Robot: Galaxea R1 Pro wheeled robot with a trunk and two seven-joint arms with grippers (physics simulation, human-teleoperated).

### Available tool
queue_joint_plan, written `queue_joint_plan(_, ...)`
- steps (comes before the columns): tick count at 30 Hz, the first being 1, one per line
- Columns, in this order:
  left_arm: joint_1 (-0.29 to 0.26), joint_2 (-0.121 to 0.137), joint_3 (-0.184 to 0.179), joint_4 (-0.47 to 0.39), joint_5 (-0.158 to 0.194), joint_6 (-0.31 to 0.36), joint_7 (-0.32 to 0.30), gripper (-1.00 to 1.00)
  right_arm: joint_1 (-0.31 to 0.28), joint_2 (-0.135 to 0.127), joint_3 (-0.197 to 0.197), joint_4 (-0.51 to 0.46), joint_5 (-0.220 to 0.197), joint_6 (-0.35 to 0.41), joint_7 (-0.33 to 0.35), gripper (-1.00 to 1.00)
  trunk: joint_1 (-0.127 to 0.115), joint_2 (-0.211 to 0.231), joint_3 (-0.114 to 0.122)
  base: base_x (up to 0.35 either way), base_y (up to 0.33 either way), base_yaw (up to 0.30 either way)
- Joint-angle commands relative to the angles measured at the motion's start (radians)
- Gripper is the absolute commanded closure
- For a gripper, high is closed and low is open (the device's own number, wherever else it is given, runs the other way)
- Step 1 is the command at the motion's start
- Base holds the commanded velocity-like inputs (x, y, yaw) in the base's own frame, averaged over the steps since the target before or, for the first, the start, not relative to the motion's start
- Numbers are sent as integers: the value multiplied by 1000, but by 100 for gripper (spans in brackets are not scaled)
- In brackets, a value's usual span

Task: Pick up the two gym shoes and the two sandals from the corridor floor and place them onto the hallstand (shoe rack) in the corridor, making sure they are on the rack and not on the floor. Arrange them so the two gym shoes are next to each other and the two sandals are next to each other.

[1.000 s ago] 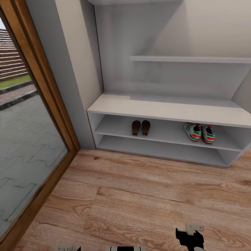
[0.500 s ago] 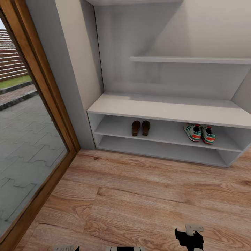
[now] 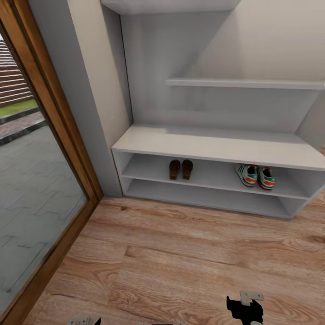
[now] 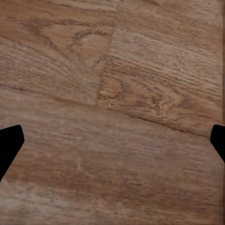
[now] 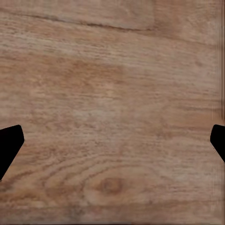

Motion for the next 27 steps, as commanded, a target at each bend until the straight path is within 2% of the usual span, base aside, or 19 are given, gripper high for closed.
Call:
queue_joint_plan(1, -1, 0, 9, 1, -2, -1, -8, -100, 0, 0, 8, 1, -8, -2, -2, -100, -4, 7, 3, 0, 0, -157)
queue_joint_plan(18, 0, 0, 14, 4, -2, -1, 7, -100, 0, 0, 8, 1, -9, -2, -2, -100, -69, 126, 69, 0, 0, -220)
queue_joint_plan(27, -1, 0, 14, 4, -2, -1, 62, -100, 0, 1, 8, 1, -9, -2, -2, -100, -104, 189, 105, 0, 0, -244)
